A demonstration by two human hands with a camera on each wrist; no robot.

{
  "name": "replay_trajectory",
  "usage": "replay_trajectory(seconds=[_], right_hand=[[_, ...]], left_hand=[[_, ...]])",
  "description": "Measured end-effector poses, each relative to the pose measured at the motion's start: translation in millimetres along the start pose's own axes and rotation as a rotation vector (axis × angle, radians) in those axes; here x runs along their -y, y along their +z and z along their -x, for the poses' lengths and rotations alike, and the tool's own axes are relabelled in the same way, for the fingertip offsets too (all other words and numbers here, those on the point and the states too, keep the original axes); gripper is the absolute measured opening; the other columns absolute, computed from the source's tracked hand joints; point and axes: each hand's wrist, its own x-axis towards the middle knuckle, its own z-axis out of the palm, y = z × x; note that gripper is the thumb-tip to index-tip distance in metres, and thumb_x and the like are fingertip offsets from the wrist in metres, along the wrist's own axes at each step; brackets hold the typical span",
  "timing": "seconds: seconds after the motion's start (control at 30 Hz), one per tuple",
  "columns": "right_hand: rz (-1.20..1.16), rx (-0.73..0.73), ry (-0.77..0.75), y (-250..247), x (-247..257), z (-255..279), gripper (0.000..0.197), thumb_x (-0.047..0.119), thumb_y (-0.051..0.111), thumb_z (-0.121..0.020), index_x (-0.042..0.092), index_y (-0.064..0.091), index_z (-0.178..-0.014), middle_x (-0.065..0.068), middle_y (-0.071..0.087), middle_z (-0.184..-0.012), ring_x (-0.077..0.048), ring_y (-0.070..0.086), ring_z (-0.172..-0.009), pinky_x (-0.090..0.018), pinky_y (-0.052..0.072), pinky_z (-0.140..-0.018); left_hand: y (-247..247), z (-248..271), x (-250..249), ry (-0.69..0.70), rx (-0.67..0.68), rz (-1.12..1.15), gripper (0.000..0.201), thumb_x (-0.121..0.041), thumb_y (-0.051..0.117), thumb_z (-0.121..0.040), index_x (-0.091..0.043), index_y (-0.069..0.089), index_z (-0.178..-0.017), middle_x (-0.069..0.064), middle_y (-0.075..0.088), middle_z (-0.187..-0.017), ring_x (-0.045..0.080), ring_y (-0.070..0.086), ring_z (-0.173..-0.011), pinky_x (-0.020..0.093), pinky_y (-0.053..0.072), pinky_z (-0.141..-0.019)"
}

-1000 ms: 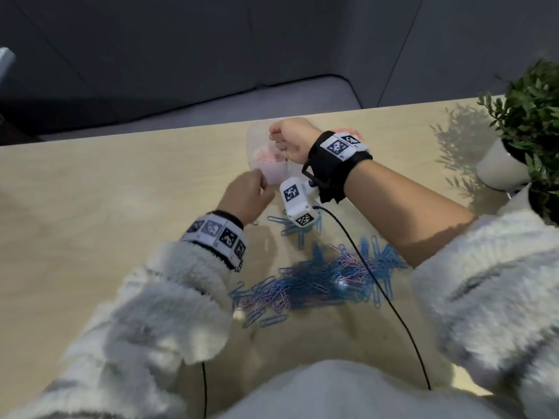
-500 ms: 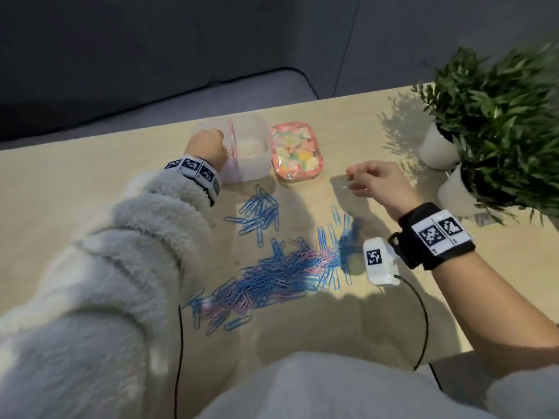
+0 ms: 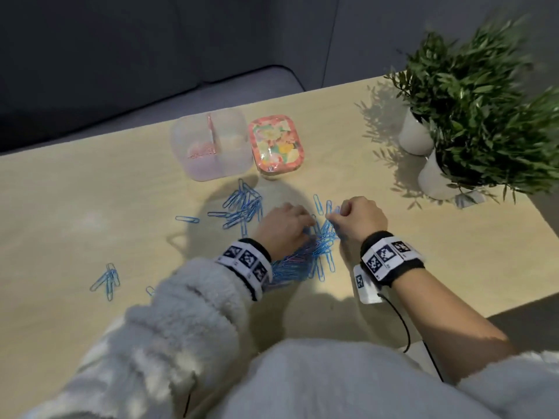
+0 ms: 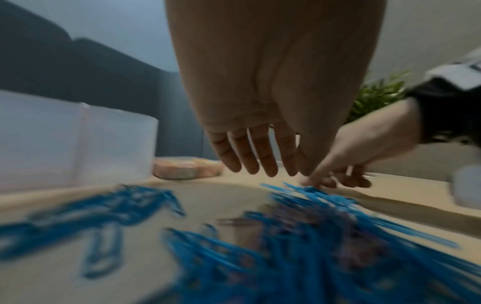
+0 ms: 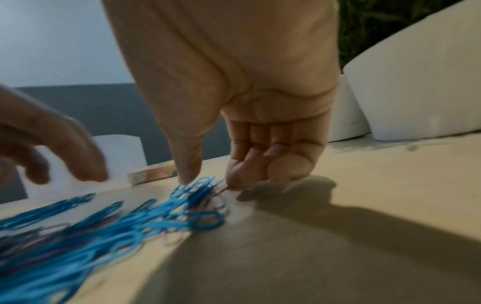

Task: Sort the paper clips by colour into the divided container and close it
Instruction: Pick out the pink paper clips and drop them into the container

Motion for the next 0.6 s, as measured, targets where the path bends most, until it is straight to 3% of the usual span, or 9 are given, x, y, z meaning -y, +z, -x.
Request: replay_trajectory(seconds=[0.07, 0.17, 0.3, 0.37, 0.43, 0.5, 0.6], right_hand=[[-0.038, 0.020, 0.004, 6, 1, -1, 0.020, 0.034, 0.070, -0.073, 0.015, 0.064, -0.069, -0.010, 0.071, -0.085, -0.028, 0.064, -0.085, -0.028, 0.045, -0.073], [-0.249, 0.120, 0.021, 11, -7, -7, 0.019, 0.024, 0.069, -0.075, 0.014, 0.062, -0.060, -0.007, 0.066, -0.065, -0.024, 0.061, -0.069, -0.028, 0.046, -0.070], [-0.572, 0.148, 0.060, 1, -22, -11, 0.027, 0.014, 0.071, -0.078, 0.012, 0.056, -0.055, -0.006, 0.055, -0.049, -0.006, 0.045, -0.036, -0.019, 0.038, -0.045], [-0.704, 0.140, 0.135, -6, -30, -12, 0.024, 0.009, 0.070, -0.079, 0.009, 0.056, -0.059, -0.005, 0.049, -0.043, -0.007, 0.036, -0.026, -0.014, 0.028, -0.034], [-0.751, 0.140, 0.181, -13, -41, -14, 0.025, 0.007, 0.068, -0.081, 0.008, 0.055, -0.060, -0.001, 0.046, -0.035, -0.010, 0.032, -0.024, -0.012, 0.024, -0.032], [-0.718, 0.148, 0.181, -18, -51, -16, 0.023, 0.008, 0.065, -0.083, 0.007, 0.055, -0.063, -0.001, 0.048, -0.035, -0.010, 0.036, -0.024, -0.012, 0.027, -0.031], [-0.570, 0.134, 0.133, -18, -62, -20, 0.024, 0.008, 0.062, -0.086, 0.012, 0.057, -0.063, -0.006, 0.054, -0.054, -0.002, 0.046, -0.030, -0.014, 0.038, -0.035]], left_hand=[[14, -7, -12, 0.050, 0.040, -0.032, 0.036, -0.022, 0.046, -0.091, -0.017, 0.053, -0.125, 0.005, 0.051, -0.134, 0.029, 0.045, -0.121, 0.041, 0.037, -0.096], [26, -10, -17, 0.084, 0.092, -0.097, 0.040, -0.022, 0.045, -0.091, -0.017, 0.047, -0.131, 0.005, 0.047, -0.137, 0.028, 0.044, -0.123, 0.042, 0.037, -0.095], [27, -3, -9, 0.060, 0.063, -0.119, 0.037, -0.026, 0.043, -0.093, -0.017, 0.048, -0.129, 0.003, 0.048, -0.134, 0.028, 0.045, -0.121, 0.039, 0.036, -0.095], [25, 0, -5, 0.044, 0.063, -0.155, 0.034, -0.029, 0.041, -0.094, -0.018, 0.049, -0.126, 0.002, 0.048, -0.132, 0.026, 0.045, -0.118, 0.038, 0.035, -0.094], [22, -1, -6, 0.032, 0.035, -0.199, 0.032, -0.030, 0.039, -0.095, -0.017, 0.049, -0.123, 0.004, 0.049, -0.128, 0.026, 0.046, -0.115, 0.038, 0.036, -0.093], [19, -8, -8, 0.048, -0.012, -0.212, 0.033, -0.028, 0.040, -0.095, -0.014, 0.048, -0.123, 0.006, 0.049, -0.127, 0.028, 0.046, -0.113, 0.039, 0.037, -0.091], [18, -21, -10, 0.088, 0.007, -0.171, 0.036, -0.027, 0.043, -0.094, -0.012, 0.047, -0.126, 0.006, 0.048, -0.133, 0.029, 0.046, -0.118, 0.040, 0.038, -0.094]])
